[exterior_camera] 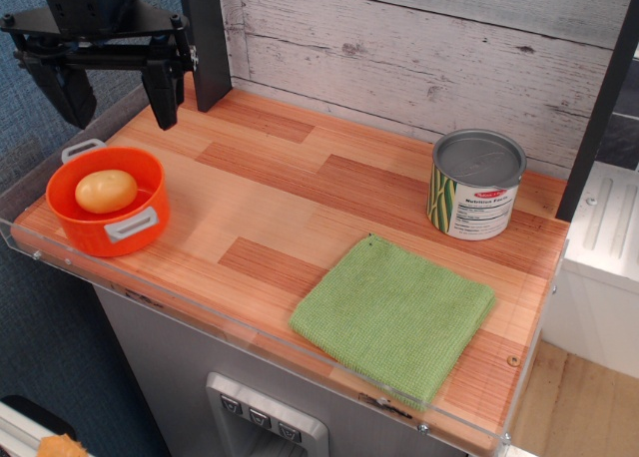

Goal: Move the can to the back left corner of the table

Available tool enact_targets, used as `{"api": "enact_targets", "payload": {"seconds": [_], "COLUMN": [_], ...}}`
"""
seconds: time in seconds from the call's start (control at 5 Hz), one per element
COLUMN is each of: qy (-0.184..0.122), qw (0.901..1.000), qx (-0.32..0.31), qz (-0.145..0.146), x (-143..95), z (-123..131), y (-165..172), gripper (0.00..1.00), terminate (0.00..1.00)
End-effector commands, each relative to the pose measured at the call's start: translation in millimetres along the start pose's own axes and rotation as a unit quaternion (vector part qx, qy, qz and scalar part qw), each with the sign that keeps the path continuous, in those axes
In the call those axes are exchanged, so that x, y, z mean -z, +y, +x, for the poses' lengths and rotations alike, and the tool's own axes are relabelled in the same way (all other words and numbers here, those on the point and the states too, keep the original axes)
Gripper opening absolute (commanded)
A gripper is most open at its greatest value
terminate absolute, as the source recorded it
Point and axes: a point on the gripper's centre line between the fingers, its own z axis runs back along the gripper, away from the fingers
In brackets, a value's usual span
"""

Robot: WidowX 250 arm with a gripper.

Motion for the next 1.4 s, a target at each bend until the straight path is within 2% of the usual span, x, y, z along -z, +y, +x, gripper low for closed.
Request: {"api": "enact_targets", "payload": {"seconds": [0.0, 0.2, 0.4, 0.6, 0.8, 1.0, 1.2], "qy": [0.000, 0.022, 0.018, 0.034, 0.060, 0.078, 0.086], "qw": [1.0000, 0.9994, 0.9997, 0.9957, 0.9917, 0.9794, 0.9714], "qx": [0.000, 0.021, 0.008, -0.059, -0.084, -0.163, -0.203], "qz": [0.000, 0.017, -0.011, -0.063, -0.077, -0.090, -0.089], "x": [0.0, 1.6, 0.1, 1.9, 5.6, 12.0, 14.4], "z": [0.0, -8.4, -15.0, -18.5, -19.6, -17.6, -10.1], "y": [0.0, -30.2, -63.6, -99.2, -136.6, -174.5, -207.1], "gripper": [1.00, 1.00, 1.00, 1.00, 1.00, 1.00, 1.00], "terminate": [0.00, 0.00, 0.00, 0.00, 0.00, 0.00, 0.00]}}
